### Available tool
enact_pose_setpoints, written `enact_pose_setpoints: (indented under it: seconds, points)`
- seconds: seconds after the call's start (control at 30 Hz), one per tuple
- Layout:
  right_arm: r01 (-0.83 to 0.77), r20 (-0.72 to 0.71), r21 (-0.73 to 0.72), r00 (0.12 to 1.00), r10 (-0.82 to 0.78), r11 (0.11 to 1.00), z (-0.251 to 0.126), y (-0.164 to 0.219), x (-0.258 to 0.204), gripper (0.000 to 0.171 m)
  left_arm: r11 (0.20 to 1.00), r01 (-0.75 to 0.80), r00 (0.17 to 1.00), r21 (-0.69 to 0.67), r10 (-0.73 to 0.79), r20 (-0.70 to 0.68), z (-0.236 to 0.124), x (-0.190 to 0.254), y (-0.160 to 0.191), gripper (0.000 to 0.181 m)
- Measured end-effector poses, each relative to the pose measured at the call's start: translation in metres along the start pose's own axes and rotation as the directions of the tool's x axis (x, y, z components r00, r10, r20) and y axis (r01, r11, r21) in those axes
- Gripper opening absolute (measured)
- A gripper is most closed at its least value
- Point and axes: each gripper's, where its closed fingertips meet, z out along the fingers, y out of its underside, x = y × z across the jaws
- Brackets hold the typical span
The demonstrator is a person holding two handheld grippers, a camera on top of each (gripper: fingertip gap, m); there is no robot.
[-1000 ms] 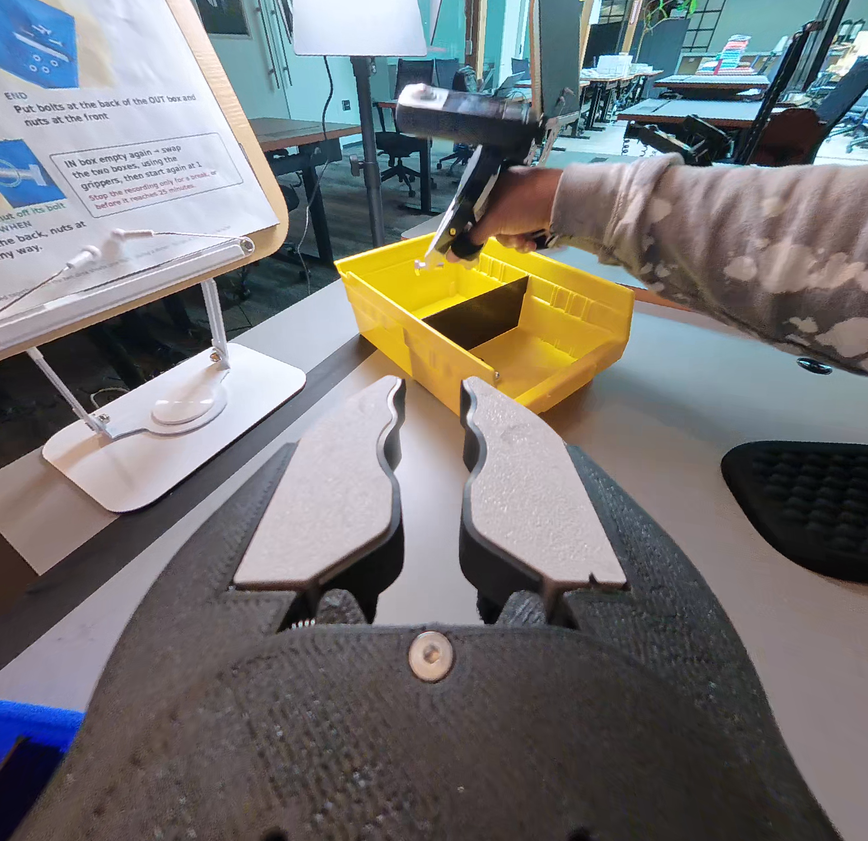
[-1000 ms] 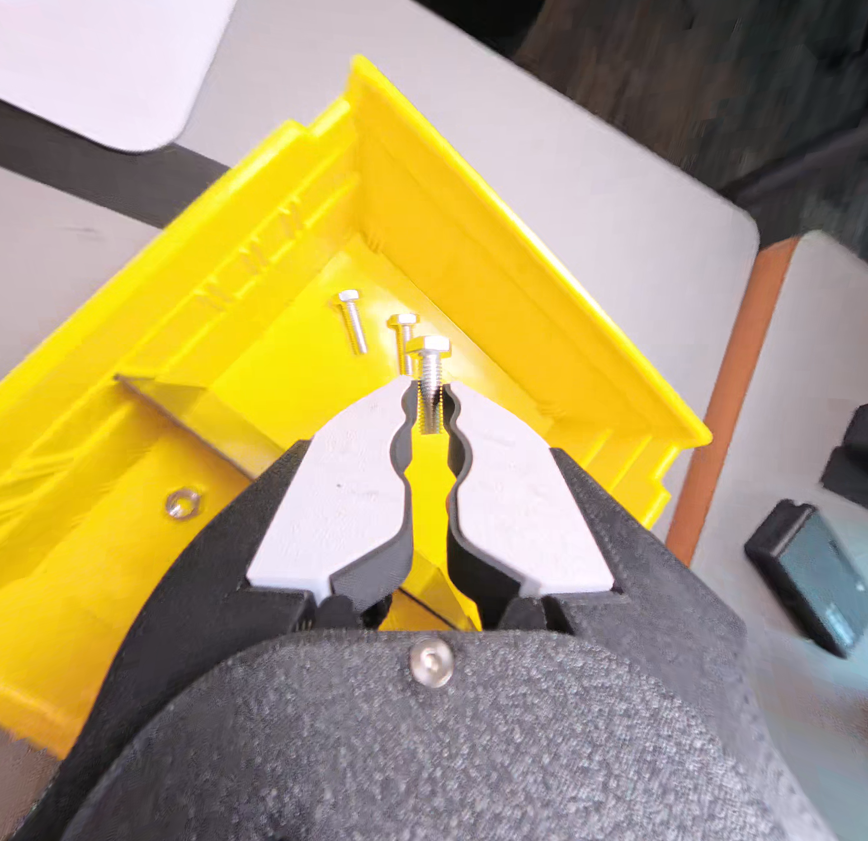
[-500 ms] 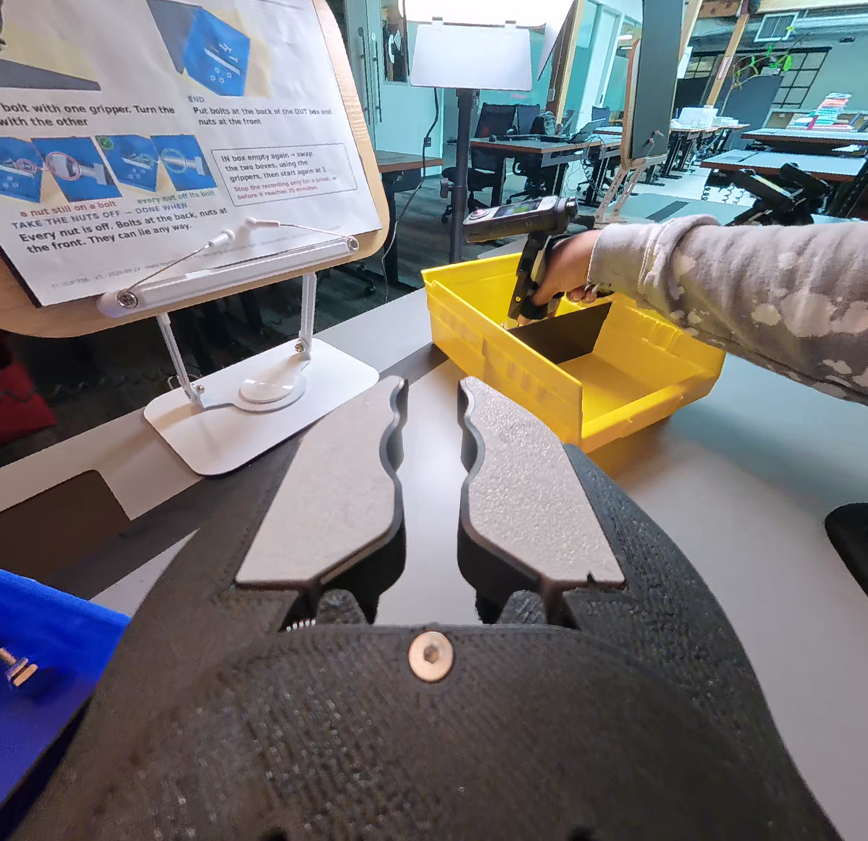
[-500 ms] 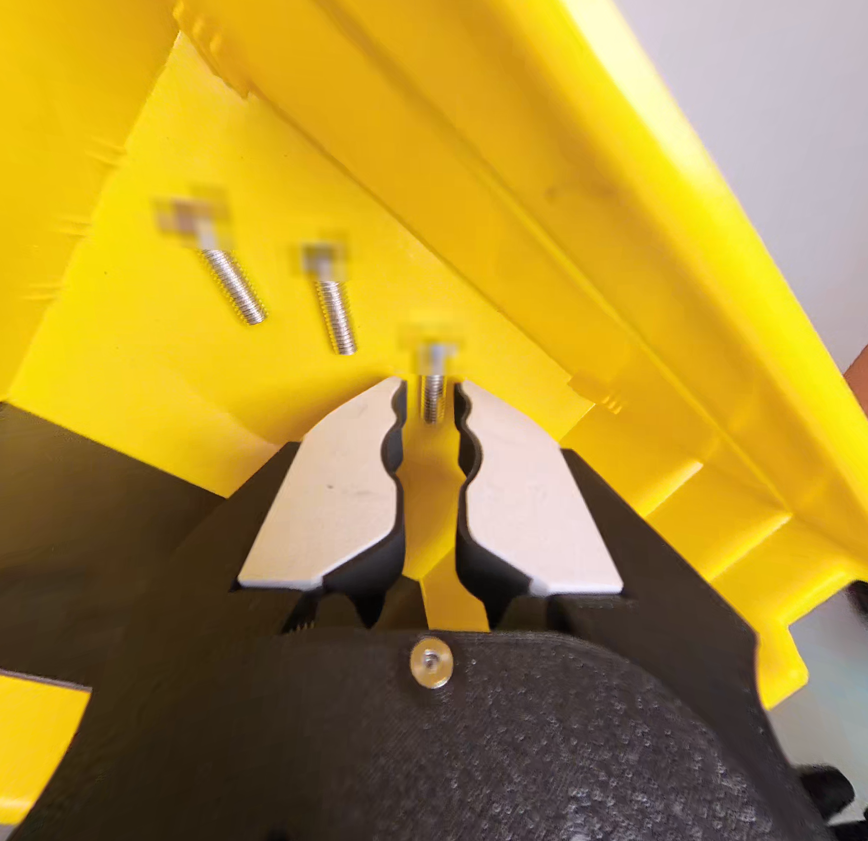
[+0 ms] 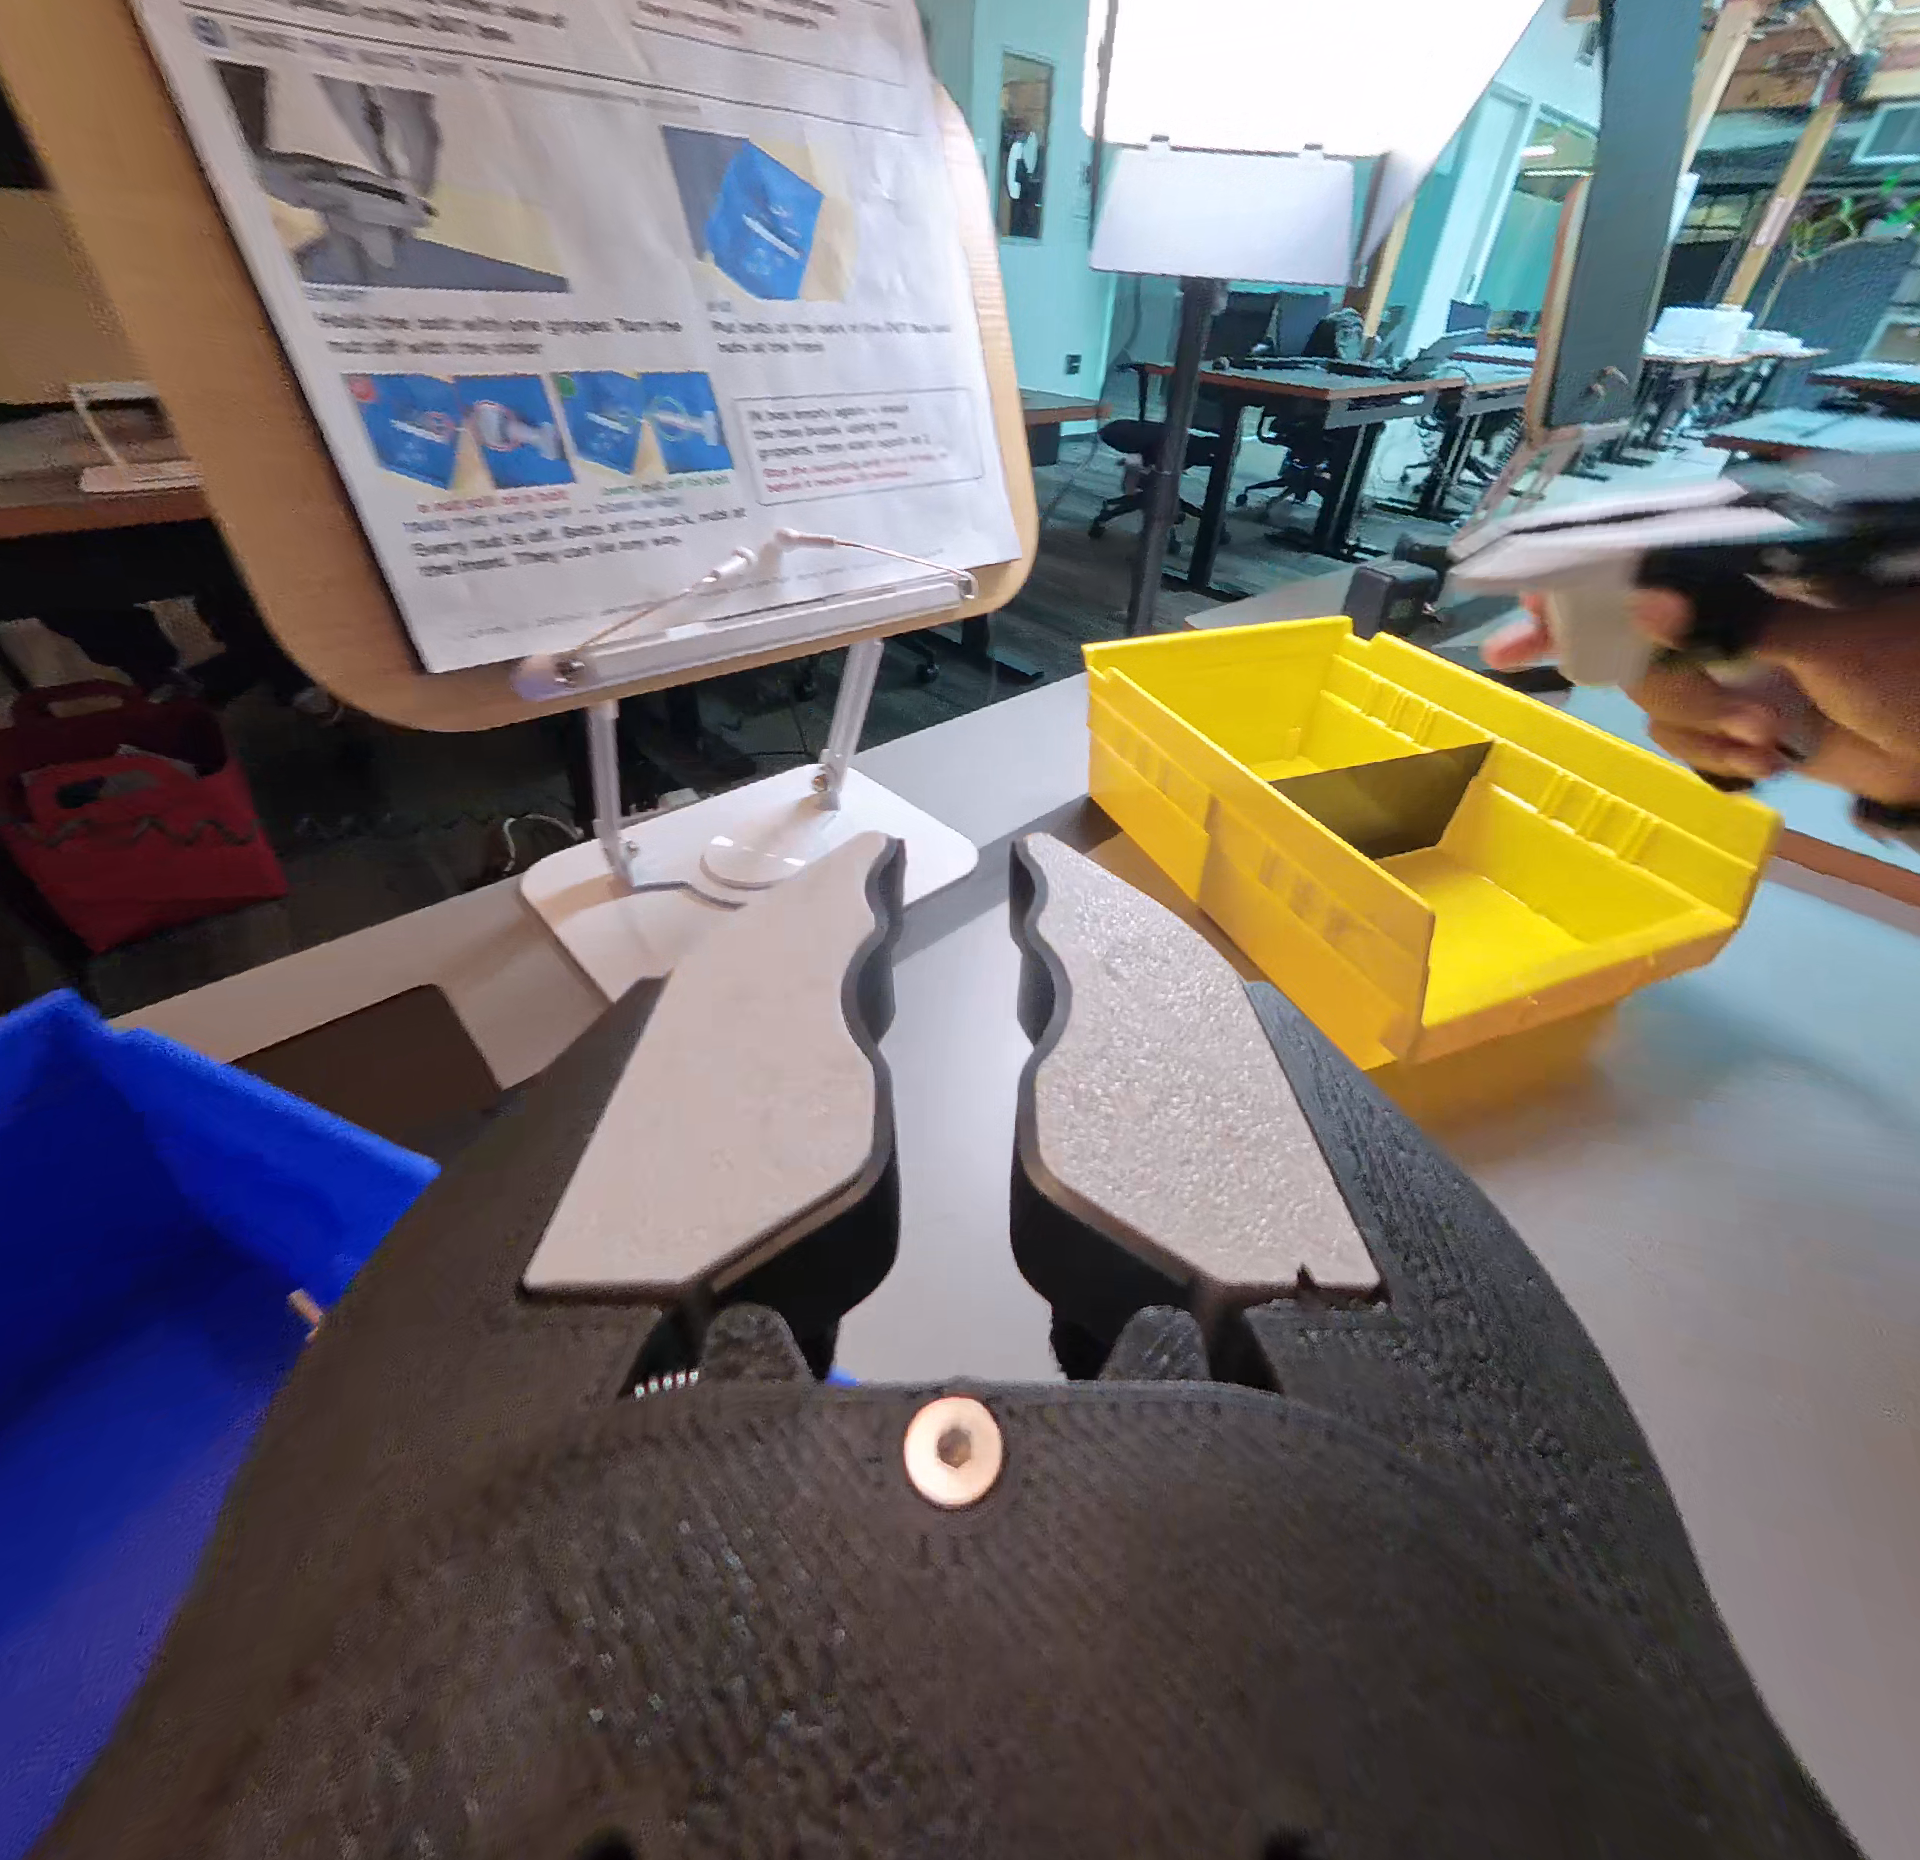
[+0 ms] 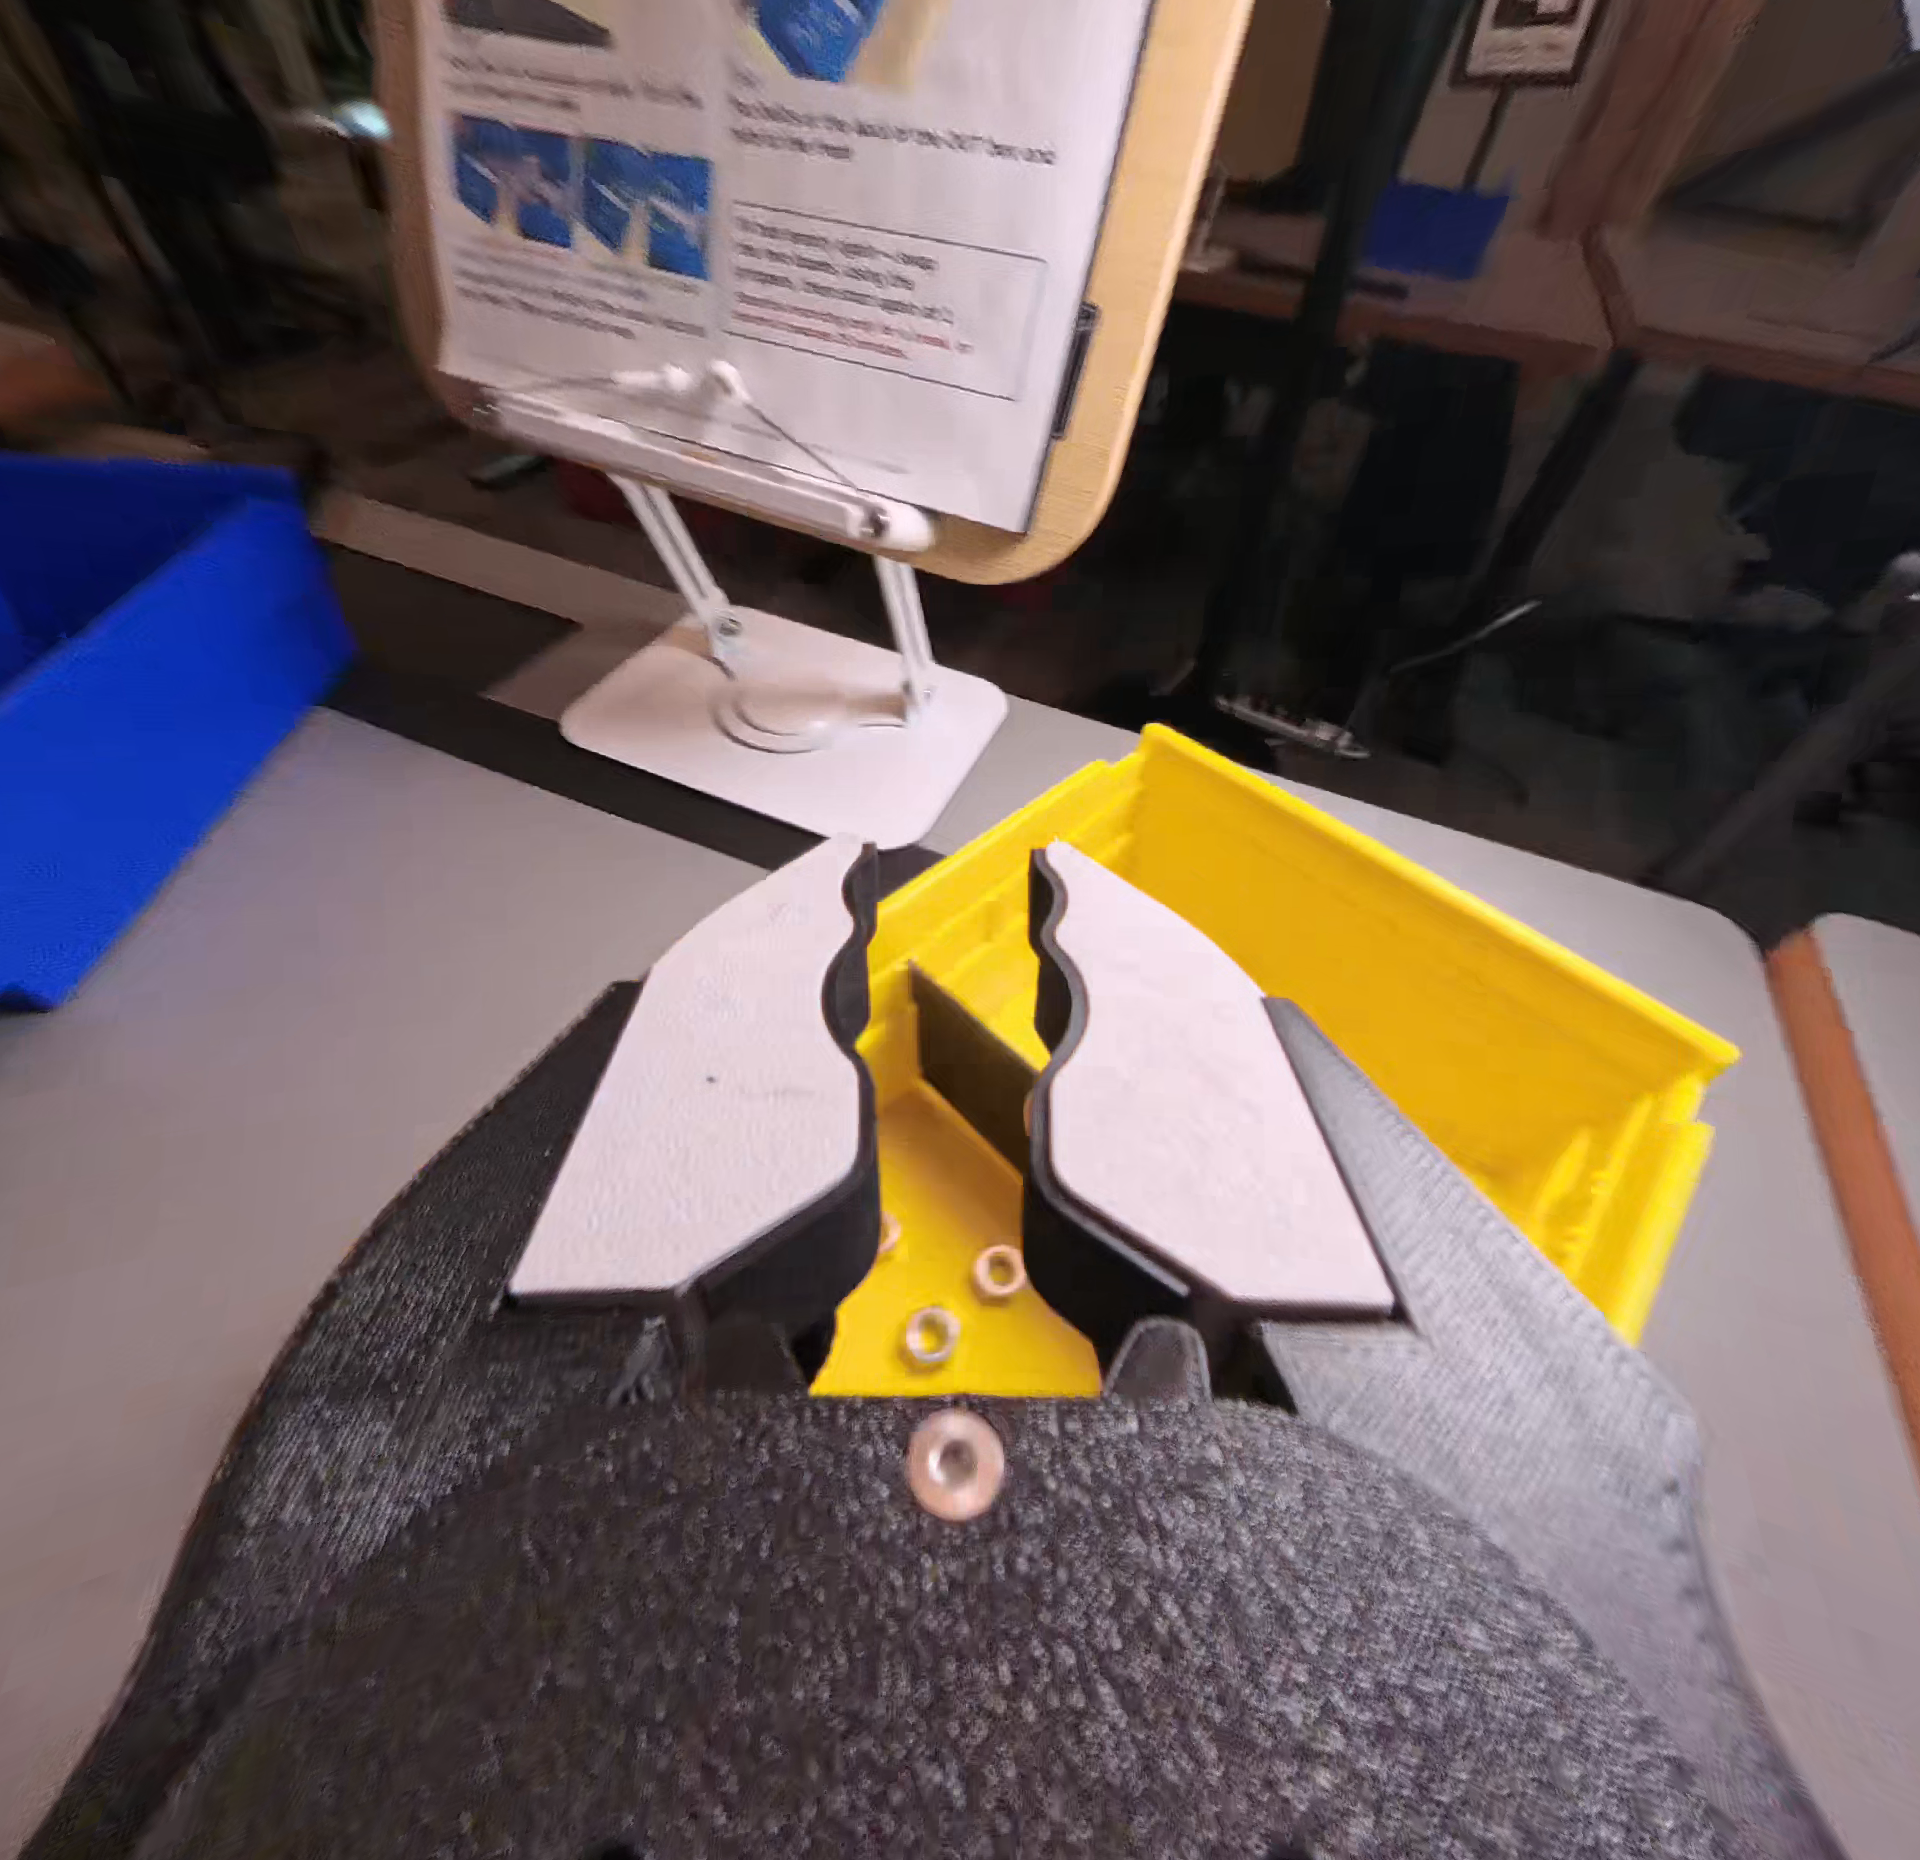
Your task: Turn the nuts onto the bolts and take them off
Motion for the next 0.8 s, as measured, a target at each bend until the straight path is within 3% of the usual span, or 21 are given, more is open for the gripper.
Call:
enact_pose_setpoints:
  seconds: [0.17, 0.3, 0.4, 0.5, 0.63, 0.8]
  points:
    - [-0.070, 0.130, 0.094, 0.990, 0.058, 0.993, -0.064, 0.039, -0.072, 0.028, 0.995, 0.079, 0.988, -0.055, -0.071, 0.137, -0.027, -0.070, -0.008, 0.021]
    - [-0.028, 0.136, 0.119, 0.991, 0.011, 0.993, -0.100, 0.070, -0.099, 0.028, 0.945, 0.152, 0.962, -0.290, -0.074, 0.262, -0.036, -0.136, 0.018, 0.022]
    - [0.069, 0.089, 0.178, 0.992, -0.086, 0.982, -0.118, 0.077, -0.110, 0.027, 0.804, 0.244, 0.952, -0.542, -0.093, 0.290, -0.034, -0.168, 0.063, 0.024]
    - [0.160, 0.063, 0.222, 0.982, -0.178, 0.962, -0.126, 0.075, -0.121, 0.026, 0.647, 0.359, 0.929, -0.672, -0.176, 0.326, -0.026, -0.186, 0.108, 0.029]
    - [0.199, 0.063, 0.229, 0.974, -0.218, 0.953, -0.126, 0.073, -0.127, 0.025, 0.473, 0.479, 0.875, -0.740, -0.329, 0.356, -0.010, -0.183, 0.153, 0.037]
    - [0.211, 0.044, 0.236, 0.973, -0.227, 0.949, -0.131, 0.072, -0.124, 0.024, 0.346, 0.551, 0.823, -0.760, -0.375, 0.426, -0.002, -0.188, 0.182, 0.038]
